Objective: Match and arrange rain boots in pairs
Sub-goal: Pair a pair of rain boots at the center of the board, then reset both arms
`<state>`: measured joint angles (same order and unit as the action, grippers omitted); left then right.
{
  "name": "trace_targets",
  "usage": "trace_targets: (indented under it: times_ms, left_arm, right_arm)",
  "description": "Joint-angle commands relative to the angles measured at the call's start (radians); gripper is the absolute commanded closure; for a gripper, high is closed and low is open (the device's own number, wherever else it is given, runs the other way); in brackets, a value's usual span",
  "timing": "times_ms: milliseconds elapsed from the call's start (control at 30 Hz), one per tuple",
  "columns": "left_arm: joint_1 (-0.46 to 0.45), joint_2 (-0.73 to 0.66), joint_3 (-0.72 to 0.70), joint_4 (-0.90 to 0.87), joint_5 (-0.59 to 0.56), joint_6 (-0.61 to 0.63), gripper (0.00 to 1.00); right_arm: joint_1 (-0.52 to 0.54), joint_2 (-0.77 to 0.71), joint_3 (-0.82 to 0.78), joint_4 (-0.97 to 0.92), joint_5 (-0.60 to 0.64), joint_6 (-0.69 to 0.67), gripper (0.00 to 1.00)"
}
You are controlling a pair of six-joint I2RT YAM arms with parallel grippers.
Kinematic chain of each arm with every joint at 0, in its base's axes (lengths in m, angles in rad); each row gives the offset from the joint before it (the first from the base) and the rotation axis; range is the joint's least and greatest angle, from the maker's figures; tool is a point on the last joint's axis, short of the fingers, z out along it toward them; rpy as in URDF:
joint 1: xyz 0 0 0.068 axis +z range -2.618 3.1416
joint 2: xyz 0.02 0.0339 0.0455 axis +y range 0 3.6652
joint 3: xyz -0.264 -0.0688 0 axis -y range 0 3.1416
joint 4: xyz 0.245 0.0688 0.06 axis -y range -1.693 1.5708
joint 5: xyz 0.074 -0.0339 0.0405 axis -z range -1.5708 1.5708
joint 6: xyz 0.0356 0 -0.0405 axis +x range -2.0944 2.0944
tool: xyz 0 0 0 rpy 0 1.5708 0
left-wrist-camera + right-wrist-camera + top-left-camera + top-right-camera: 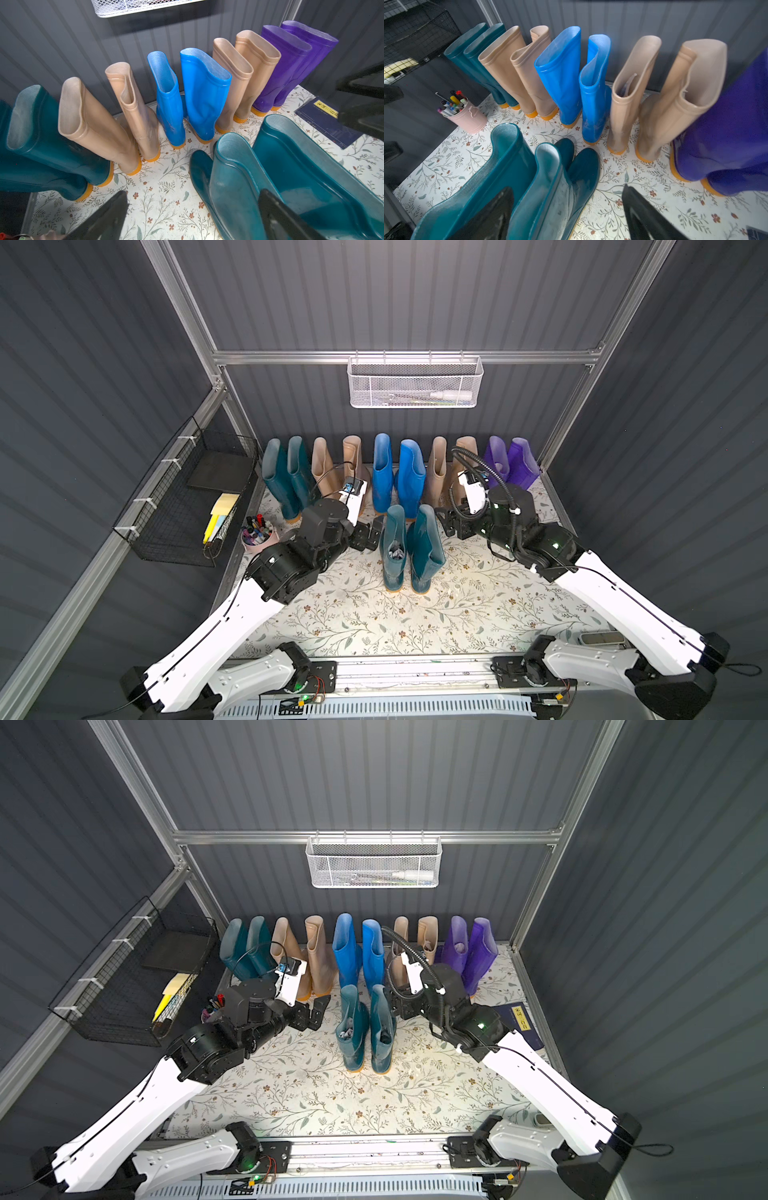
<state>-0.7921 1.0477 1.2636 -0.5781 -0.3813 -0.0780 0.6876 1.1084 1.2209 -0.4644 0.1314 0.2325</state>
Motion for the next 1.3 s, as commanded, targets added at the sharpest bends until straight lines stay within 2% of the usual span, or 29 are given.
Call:
trace_targets:
  times_ms: [0,133,200,333,433,500,533,633,700,833,1033,1267]
  left_arm:
    - [0.001,0.022,0.049,0.039,-0.058,0.059,0.00]
    - [0.032,0.056,0.065,0.065,-0.085,0.077,0.00]
    - [0.067,0.071,0.068,0.066,-0.089,0.058,0.00]
    - [0.208,0.078,0.048,0.063,0.042,-0.008,0.00]
    - [0.267,0.098,0.032,0.038,0.061,-0.035,0.00]
    - [0.272,0.105,-0.002,0.043,-0.012,-0.048,0.00]
    - [0.274,0.105,-0.031,0.058,-0.073,-0.066,0.00]
    - [0.281,0.077,-0.140,0.142,-0.137,-0.050,0.00]
    - [0.284,0.048,-0.214,0.198,-0.212,-0.063,0.00]
    - [0.287,-0.028,-0.372,0.323,-0.332,-0.043,0.00]
    - [0.305,-0.091,-0.585,0.526,-0.374,-0.062,0.00]
    - [0.378,-0.048,-0.707,0.700,-0.348,-0.012,0.00]
  right_arm:
    - [-0.039,-0.047,-0.040,0.006,-0.017,0.018,0.09]
    - [-0.086,-0.101,-0.083,0.006,-0.026,0.032,0.01]
    - [-0.110,-0.125,-0.101,-0.001,-0.020,0.043,0.01]
    - [-0.174,-0.195,-0.156,0.004,-0.022,0.054,0.01]
    - [-0.254,-0.251,-0.204,0.005,-0.018,0.060,0.01]
    - [-0.310,-0.295,-0.253,0.029,-0.013,0.059,0.01]
    - [-0.336,-0.322,-0.287,0.059,0.011,0.059,0.01]
    - [-0.414,-0.388,-0.387,0.130,0.126,0.068,0.01]
    - [-0.479,-0.411,-0.452,0.179,0.139,0.065,0.01]
    - [-0.590,-0.398,-0.578,0.311,0.133,0.064,0.01]
    - [-0.734,-0.303,-0.724,0.544,0.007,0.108,0.01]
    - [-0.792,-0.190,-0.796,0.760,0.017,0.044,0.01]
